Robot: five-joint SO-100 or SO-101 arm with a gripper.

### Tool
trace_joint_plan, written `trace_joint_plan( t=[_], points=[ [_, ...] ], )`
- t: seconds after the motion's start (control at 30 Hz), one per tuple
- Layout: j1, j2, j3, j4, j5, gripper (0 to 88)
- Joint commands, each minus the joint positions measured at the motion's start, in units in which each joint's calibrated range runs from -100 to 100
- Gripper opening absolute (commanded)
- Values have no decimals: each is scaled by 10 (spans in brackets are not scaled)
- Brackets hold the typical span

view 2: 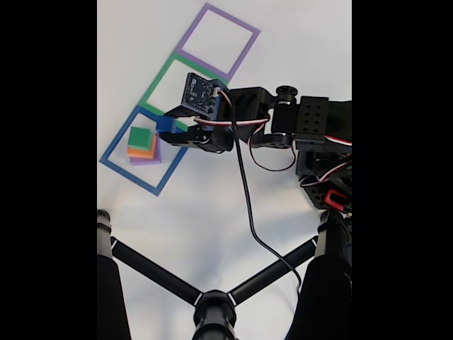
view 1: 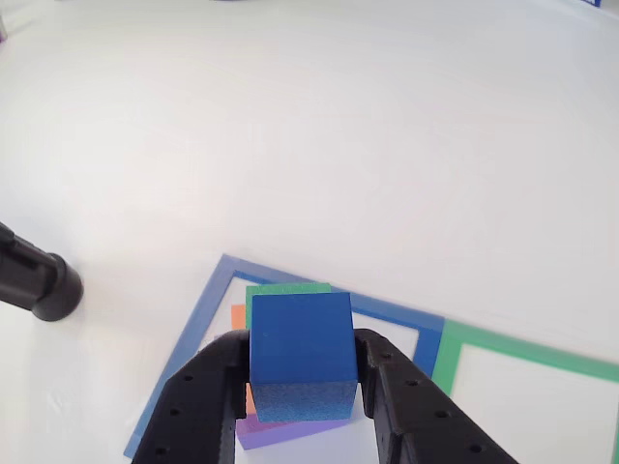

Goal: Tower of hanoi

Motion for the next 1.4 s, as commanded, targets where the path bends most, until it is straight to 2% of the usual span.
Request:
trace_joint_plan(
  t=[0.0, 0.6, 1.37],
  points=[
    [-15, 50, 1, -102, 6, 22],
    [-14, 236, 6, -313, 6, 25],
    [-2, 366, -56, -389, 6, 40]
  ],
)
